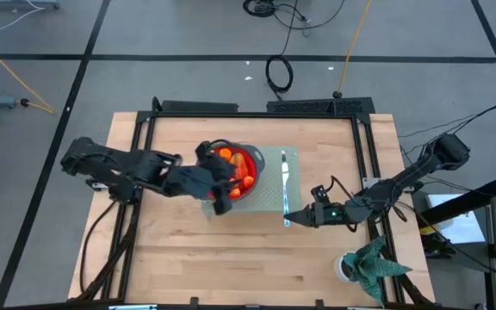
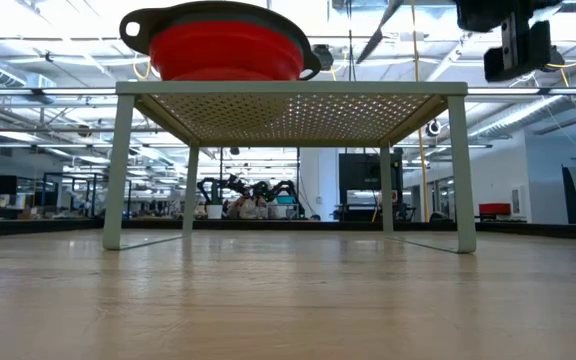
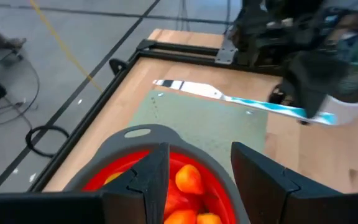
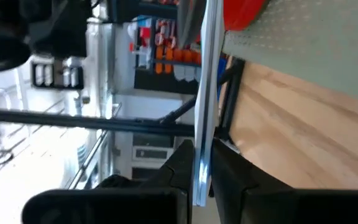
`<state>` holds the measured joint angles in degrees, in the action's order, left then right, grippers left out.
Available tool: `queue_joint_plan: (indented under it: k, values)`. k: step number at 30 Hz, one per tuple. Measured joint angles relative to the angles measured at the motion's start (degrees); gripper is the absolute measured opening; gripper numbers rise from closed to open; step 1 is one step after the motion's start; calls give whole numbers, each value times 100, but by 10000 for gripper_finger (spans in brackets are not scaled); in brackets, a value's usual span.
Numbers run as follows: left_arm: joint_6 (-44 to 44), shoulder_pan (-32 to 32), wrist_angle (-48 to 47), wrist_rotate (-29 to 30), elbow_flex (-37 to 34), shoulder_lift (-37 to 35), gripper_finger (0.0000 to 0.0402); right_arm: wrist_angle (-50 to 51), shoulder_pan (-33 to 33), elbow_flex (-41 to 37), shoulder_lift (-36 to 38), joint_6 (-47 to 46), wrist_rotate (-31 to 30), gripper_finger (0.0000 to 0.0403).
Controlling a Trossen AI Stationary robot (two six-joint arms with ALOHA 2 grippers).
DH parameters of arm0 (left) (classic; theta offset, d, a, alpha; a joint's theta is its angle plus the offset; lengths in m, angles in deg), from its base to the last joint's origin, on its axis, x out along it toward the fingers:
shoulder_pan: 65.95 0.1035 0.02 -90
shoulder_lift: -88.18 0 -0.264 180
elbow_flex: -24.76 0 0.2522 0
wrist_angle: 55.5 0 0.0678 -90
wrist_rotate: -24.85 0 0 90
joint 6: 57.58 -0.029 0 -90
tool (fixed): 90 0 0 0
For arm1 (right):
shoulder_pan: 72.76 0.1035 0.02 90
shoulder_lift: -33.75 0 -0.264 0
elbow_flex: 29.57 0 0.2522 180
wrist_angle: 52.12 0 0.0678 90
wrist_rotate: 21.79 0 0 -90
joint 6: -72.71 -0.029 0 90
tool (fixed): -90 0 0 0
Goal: Pick & Place Fruit
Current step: Put the blue table knife on the shelf
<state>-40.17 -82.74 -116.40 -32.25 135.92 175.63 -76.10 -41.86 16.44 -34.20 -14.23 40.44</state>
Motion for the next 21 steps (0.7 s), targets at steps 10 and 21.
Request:
queue_joint_plan:
  k: [10, 21]
  values:
    - [-80, -386, 785, 18, -1762, -1544, 173, -110, -83, 2, -199, -185, -232, 24]
    - [-23, -959, 1588, 21, -3618, -3359, 173, 66, -280, 2, -226, -693, -234, 24]
